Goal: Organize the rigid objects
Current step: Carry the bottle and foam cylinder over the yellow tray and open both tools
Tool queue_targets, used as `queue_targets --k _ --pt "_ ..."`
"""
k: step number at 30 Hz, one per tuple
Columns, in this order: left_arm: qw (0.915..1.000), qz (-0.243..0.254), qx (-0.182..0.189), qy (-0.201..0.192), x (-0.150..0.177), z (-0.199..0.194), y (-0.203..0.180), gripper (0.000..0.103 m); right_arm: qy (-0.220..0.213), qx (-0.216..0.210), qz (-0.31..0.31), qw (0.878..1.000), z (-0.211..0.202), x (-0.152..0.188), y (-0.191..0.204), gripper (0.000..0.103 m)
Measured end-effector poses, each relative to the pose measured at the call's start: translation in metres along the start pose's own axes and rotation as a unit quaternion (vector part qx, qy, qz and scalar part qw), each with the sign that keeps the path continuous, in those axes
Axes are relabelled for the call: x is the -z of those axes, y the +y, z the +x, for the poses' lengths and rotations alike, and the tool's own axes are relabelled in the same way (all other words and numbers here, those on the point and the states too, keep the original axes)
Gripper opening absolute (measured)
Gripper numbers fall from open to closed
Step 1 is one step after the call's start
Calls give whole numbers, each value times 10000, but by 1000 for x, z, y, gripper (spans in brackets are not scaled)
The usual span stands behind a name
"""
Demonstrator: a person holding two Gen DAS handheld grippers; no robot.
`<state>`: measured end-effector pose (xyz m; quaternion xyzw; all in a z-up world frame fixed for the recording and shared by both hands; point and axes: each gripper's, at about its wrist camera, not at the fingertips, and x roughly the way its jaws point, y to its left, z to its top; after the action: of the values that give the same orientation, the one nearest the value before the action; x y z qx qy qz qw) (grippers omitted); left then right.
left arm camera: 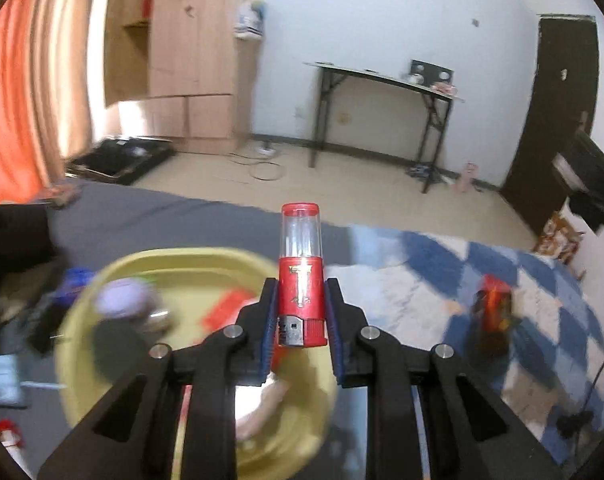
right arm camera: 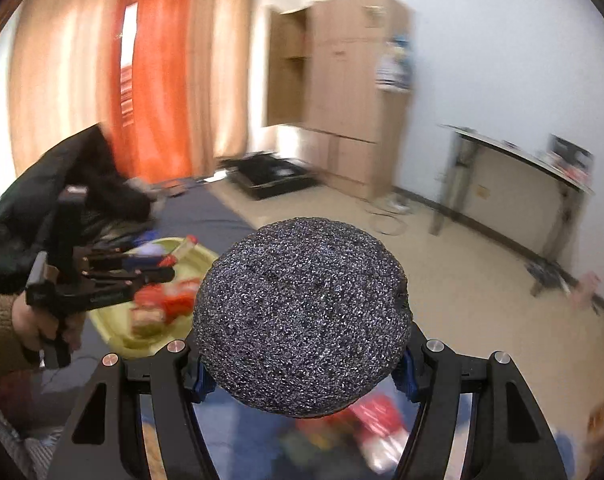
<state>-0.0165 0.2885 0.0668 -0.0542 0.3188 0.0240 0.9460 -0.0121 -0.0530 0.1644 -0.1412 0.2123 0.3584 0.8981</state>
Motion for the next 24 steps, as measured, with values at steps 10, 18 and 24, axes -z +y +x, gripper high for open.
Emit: queue_targets --k 10,18,24 --pt "9922 -780 -745 629 75 -8 112 24 864 -1187 -667 9869 143 -35 126 67" --pt "9897 -772 -626 1028 97 30 128 24 1691 -996 -613 9786 255 -36 157 67" --pt "9901 -884 -436 1001 101 43 130 24 1780 -930 -717 9770 278 -19 165 68"
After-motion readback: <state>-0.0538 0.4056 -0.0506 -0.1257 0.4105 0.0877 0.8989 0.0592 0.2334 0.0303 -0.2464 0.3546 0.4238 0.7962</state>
